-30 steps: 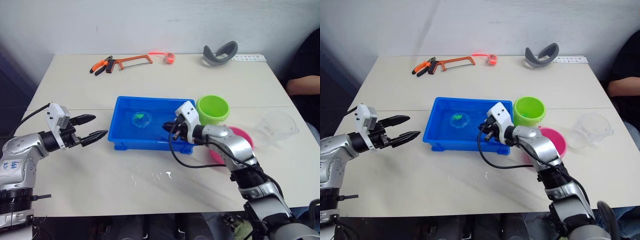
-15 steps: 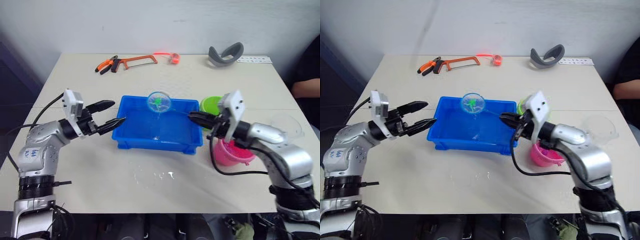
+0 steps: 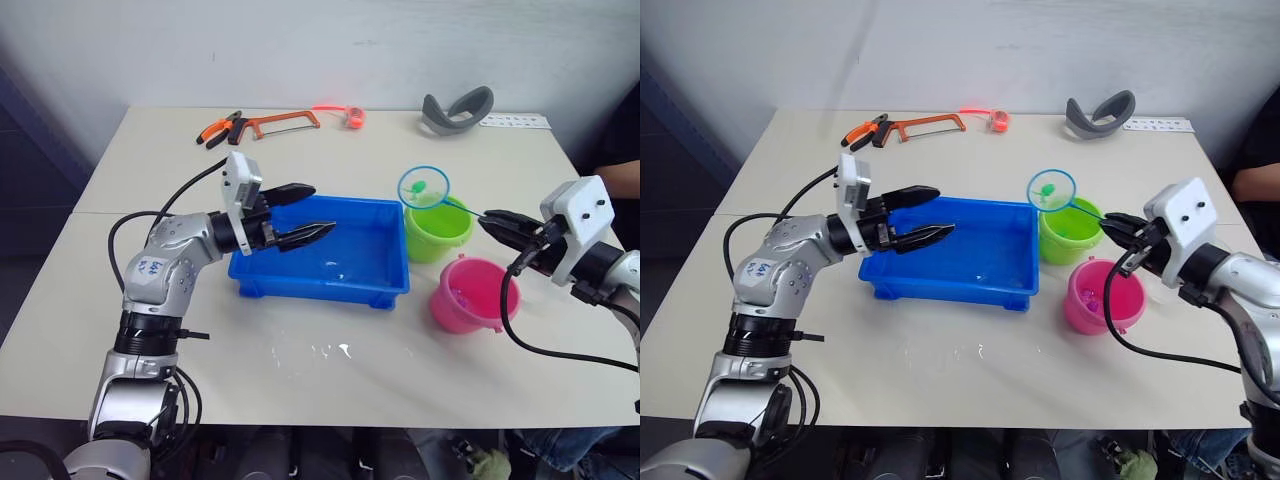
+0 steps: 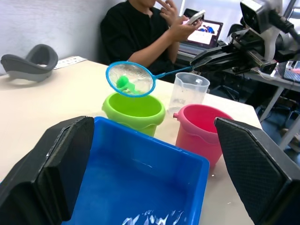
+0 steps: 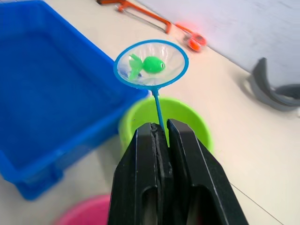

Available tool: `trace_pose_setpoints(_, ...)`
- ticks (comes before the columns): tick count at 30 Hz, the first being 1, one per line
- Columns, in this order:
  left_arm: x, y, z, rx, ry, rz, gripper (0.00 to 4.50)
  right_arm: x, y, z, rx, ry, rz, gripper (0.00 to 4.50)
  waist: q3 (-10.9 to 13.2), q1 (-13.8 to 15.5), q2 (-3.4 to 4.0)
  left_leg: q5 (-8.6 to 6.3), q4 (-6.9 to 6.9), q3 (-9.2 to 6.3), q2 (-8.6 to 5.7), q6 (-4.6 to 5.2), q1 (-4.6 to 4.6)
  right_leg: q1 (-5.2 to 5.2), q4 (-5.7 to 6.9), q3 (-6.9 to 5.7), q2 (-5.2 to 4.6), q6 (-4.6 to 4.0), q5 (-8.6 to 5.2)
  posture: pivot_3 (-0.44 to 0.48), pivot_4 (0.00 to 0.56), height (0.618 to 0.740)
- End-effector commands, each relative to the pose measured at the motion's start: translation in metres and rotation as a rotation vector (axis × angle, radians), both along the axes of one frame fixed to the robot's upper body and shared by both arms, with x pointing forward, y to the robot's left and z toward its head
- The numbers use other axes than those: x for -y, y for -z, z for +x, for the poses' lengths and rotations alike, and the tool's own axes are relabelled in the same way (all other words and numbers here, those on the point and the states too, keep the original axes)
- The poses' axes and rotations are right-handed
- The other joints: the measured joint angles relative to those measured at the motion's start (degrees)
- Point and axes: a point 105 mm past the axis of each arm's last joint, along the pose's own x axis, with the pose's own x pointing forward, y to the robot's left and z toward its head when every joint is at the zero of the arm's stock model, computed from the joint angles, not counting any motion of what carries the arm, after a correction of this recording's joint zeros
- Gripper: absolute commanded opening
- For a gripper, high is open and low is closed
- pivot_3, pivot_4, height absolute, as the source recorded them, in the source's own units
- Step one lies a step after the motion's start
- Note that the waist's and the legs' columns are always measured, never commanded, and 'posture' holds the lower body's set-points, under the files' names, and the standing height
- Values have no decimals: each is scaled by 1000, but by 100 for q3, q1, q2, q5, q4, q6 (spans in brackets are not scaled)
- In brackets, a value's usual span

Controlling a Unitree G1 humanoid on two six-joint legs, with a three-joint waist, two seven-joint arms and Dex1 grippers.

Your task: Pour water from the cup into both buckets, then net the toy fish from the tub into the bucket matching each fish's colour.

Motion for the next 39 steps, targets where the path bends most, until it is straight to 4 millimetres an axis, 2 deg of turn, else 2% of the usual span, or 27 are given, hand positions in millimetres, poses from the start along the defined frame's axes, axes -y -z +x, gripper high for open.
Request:
trace_pose_setpoints(1, 12, -3, 0, 30, 29, 11, 4454, 20, -12, 3, 106, 72, -133, 0, 0, 6, 0, 0, 0, 0, 0, 0, 0, 0, 0, -6, 0, 0, 0, 0, 150, 740)
trace_pose_setpoints(4, 15, -1, 1, 31, 36, 12, 4454, 35, -8, 9, 168, 139, -290, 0, 0, 2, 0, 0, 0, 1, 0, 0, 0, 0, -1, -10, 0, 0, 0, 0, 150, 740)
trace_pose_setpoints(7, 16, 1, 1, 29, 39, 11, 4454, 41, -4, 10, 230, 141, -460, 0, 0, 3, 0, 0, 0, 0, 0, 0, -1, -1, -1, -10, -1, 0, 0, 0, 150, 740)
trace_pose_setpoints(18, 17, 8, 2, 10, 48, 6, 4454, 32, 17, 0, 509, -45, -1018, 0, 0, -1, 1, 1, 1, -2, 1, -2, 0, 2, -1, -4, -2, 1, -1, 0, 150, 740)
trace_pose_setpoints(23, 19, 10, 2, 2, 54, -2, 4454, 39, 21, -5, 652, -60, -1250, 0, 0, 2, 1, 2, 2, -7, 1, -3, -1, 4, -3, 22, -3, 1, -1, 0, 150, 740)
trace_pose_setpoints(27, 22, 12, 1, -4, 65, -2, 4454, 44, 23, -10, 744, -90, -1358, 0, 0, 3, 1, 4, 1, -7, 1, -7, -2, 4, -3, 27, -1, 1, -1, 0, 150, 740)
trace_pose_setpoints(33, 27, 14, 2, -17, 77, -11, 4454, 45, 11, -8, 851, -97, -1430, 0, 0, -15, 3, 9, 0, -6, 6, -16, 1, 4, -2, 37, 10, 0, -2, 0, 150, 740)
trace_pose_setpoints(39, 31, 18, 4, -29, 82, -21, 4454, 30, 9, -1, 940, -151, -1438, 0, 0, -14, 3, 13, 0, -6, 15, -23, 4, 4, -2, 50, 30, -1, -2, 0, 150, 740)
